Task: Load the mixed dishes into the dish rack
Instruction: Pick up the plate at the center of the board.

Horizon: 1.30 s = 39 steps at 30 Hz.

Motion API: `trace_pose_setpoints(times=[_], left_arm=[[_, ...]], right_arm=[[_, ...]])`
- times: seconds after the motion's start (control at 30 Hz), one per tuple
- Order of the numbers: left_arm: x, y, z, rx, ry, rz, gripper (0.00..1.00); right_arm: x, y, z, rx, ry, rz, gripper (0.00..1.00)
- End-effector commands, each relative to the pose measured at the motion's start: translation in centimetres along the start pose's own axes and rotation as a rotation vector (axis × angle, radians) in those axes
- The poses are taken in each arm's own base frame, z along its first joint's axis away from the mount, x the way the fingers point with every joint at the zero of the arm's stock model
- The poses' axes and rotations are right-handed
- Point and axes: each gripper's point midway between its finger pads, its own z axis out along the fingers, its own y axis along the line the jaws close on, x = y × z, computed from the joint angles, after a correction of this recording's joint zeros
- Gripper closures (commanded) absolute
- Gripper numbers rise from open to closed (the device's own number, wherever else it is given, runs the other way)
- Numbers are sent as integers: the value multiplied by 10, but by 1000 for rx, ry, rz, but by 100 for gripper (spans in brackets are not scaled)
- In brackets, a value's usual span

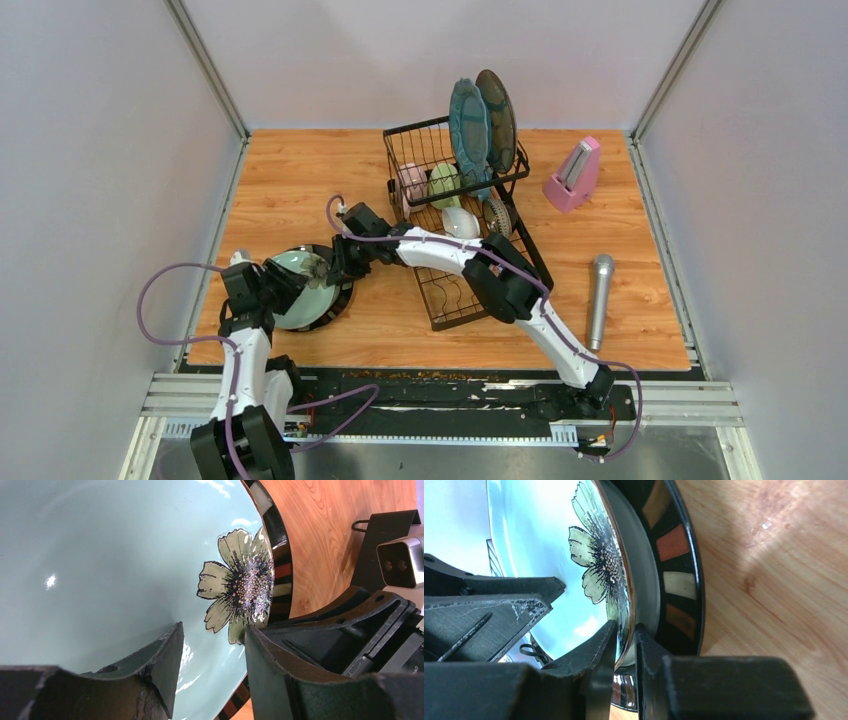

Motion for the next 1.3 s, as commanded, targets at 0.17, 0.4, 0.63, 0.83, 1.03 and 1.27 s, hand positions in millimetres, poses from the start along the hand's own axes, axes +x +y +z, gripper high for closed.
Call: trace_pose_setpoints(times=[0.17, 0.4, 0.63, 0.83, 1.03, 1.27], left_arm=[[-30, -7, -17, -61, -74, 67, 27], [-54, 13, -36, -234, -178, 64, 10], [-37, 15, -24, -194, -121, 48, 9], [-23, 5, -3, -94, -30, 71, 14], [-12, 13, 12, -96, 40, 66, 16], [-10, 10, 21, -57, 51, 64, 26]], right_arm=[[-30, 0, -19, 67, -130, -6, 100], [-53, 1, -60, 166, -270, -99, 100], [-51, -15, -82, 266, -310, -112, 100], [-50, -30, -86, 330, -328, -93, 100], [-48, -34, -82, 339, -313, -89, 100], [-42, -19, -74, 261, -255, -102, 97]])
